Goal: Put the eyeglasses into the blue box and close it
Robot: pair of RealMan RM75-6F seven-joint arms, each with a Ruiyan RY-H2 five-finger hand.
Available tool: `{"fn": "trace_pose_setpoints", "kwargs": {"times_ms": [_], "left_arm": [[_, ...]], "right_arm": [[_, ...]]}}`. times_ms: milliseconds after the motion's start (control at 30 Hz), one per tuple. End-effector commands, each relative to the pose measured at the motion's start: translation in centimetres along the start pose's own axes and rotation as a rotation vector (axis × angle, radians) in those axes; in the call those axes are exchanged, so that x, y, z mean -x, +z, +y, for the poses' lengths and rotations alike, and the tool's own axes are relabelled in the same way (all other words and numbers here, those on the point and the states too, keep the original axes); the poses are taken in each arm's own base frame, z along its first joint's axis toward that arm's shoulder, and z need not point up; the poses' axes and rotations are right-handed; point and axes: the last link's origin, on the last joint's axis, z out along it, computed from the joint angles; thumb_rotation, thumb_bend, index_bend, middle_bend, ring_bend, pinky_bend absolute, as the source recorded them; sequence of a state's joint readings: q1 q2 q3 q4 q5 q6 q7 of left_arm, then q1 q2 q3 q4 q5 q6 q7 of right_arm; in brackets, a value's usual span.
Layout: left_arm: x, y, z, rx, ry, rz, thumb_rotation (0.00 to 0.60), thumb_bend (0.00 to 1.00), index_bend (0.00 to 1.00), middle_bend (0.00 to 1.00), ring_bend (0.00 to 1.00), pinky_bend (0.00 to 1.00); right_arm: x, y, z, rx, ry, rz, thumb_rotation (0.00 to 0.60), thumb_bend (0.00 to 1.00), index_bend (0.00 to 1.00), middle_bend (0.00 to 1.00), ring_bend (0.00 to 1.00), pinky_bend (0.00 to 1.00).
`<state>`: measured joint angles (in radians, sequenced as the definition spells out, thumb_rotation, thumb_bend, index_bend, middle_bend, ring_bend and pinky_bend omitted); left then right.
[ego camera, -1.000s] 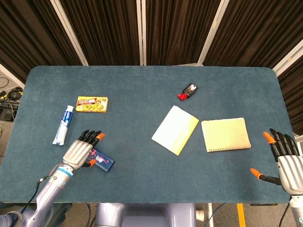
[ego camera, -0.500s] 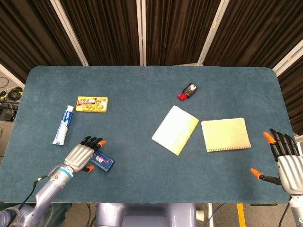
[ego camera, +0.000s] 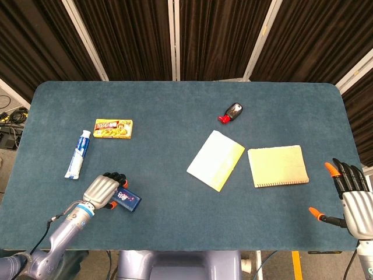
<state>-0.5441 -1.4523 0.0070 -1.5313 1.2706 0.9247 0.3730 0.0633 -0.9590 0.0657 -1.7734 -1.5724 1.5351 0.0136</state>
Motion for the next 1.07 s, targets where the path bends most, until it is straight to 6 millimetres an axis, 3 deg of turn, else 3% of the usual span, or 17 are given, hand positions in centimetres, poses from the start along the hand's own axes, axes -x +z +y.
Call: {"fn": "trace_pose_setpoints", "kwargs": {"times_ms": [33, 200, 267, 300, 367, 467, 633, 767, 900, 1067], "left_arm": [[0.0, 0.0, 0.0, -0.002, 0.001, 0.003, 0.600, 0.31, 0.43, 0.24, 0.22, 0.29], [-0.3, -0.1, -0.3, -0.007, 0.000, 0.010, 0.600, 0.30, 0.45, 0.26, 0.23, 0.30], [-0.3, -0.2, -0.3, -0.006, 0.001, 0.011, 0.600, 0.22, 0.42, 0.22, 0.21, 0.27], [-0.3, -0.2, -0.4, -0.006, 0.002, 0.011, 0.600, 0.18, 0.39, 0.18, 0.18, 0.25], [-0.3, -0.3, -0.4, -0.008, 0.002, 0.011, 0.600, 0.05, 0.24, 0.05, 0.05, 0.11], [-0.5, -0.5, -0.6, -0.015, -0.004, 0.015, 0.600, 0.00, 0.05, 0.00, 0.00, 0.00], [-1.6, -1.5, -1.1, -0.040, -0.015, 0.072, 0.600, 0.00, 0.00, 0.00, 0.00, 0.00], [-3.6, -4.1, -2.6, -0.114, -0.026, 0.199, 0.600, 0.00, 0.00, 0.00, 0.00, 0.00], [-5.6, -8.8, -4.1, -0.256, -0.013, 0.358, 0.600, 0.00, 0.00, 0.00, 0.00, 0.00], [-6.7, -14.0, -4.8, -0.358, -0.052, 0.454, 0.600, 0.00, 0.00, 0.00, 0.00, 0.00]], "right_arm": [[0.0, 0.0, 0.0, 0.000, 0.000, -0.001, 0.600, 0.00, 0.02, 0.00, 0.00, 0.00], [0.1, 0.0, -0.1, 0.000, -0.002, -0.002, 0.600, 0.00, 0.02, 0.00, 0.00, 0.00], [0.1, 0.0, -0.1, 0.000, -0.003, -0.003, 0.600, 0.00, 0.02, 0.00, 0.00, 0.00], [0.1, 0.0, -0.1, 0.001, -0.003, -0.003, 0.600, 0.00, 0.02, 0.00, 0.00, 0.00], [0.1, 0.0, -0.1, 0.001, -0.003, -0.003, 0.600, 0.00, 0.02, 0.00, 0.00, 0.00], [0.1, 0.0, 0.0, 0.001, -0.002, -0.003, 0.600, 0.00, 0.02, 0.00, 0.00, 0.00], [0.0, 0.0, 0.0, 0.003, 0.003, 0.000, 0.600, 0.00, 0.02, 0.00, 0.00, 0.00], [-0.1, 0.0, 0.2, 0.006, 0.007, 0.004, 0.600, 0.00, 0.02, 0.00, 0.00, 0.00], [-0.3, 0.1, 0.2, 0.001, 0.011, 0.013, 0.600, 0.00, 0.02, 0.00, 0.00, 0.00], [-0.5, 0.0, 0.1, -0.019, -0.025, 0.047, 0.600, 0.00, 0.02, 0.00, 0.00, 0.00]]}}
